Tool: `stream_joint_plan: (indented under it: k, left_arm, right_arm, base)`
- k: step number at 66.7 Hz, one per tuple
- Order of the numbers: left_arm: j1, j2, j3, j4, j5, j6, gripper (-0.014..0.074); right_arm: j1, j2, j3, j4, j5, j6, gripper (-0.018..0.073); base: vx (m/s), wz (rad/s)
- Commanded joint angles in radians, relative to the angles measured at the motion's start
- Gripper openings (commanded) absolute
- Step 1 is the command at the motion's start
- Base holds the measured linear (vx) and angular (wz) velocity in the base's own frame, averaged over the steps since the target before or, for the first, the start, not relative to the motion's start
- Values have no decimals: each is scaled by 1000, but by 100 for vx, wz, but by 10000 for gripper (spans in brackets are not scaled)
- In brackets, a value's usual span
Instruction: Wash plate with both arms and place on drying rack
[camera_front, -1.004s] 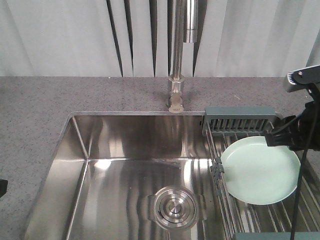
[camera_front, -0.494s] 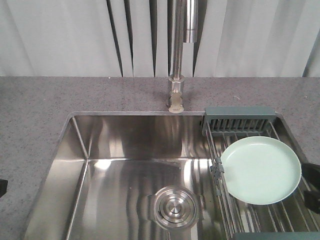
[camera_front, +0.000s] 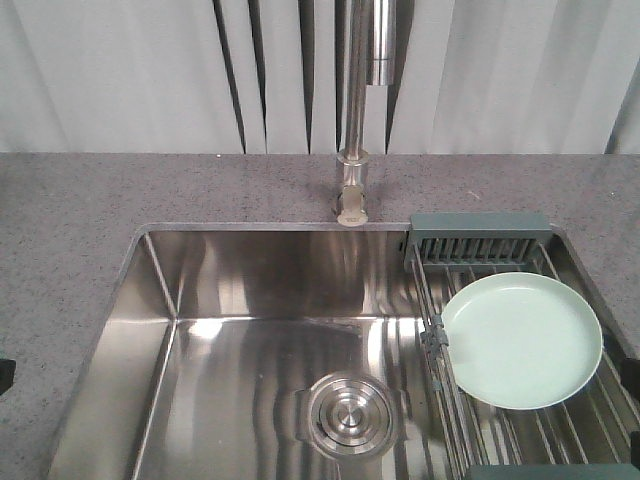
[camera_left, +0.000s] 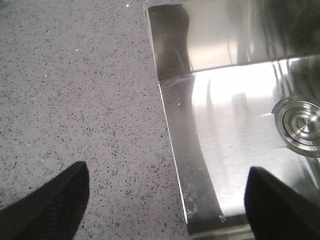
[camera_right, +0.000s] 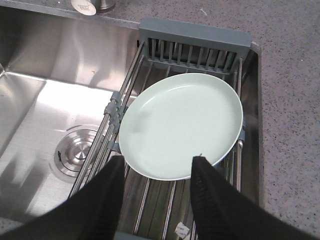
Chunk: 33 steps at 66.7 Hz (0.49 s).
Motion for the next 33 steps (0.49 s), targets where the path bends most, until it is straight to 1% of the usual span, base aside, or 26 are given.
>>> stream_joint_plan:
  k: [1,33]
  left_arm:
    - [1,-2,-25,-7,-56,-10,590]
    - [1,-2,-25,-9,-67,-10,590]
  right_arm:
    - [0,1,-26,1,-59,-2,319]
    - [0,1,-26,1,-59,-2,319]
  base:
    - [0,0]
    - [0,0]
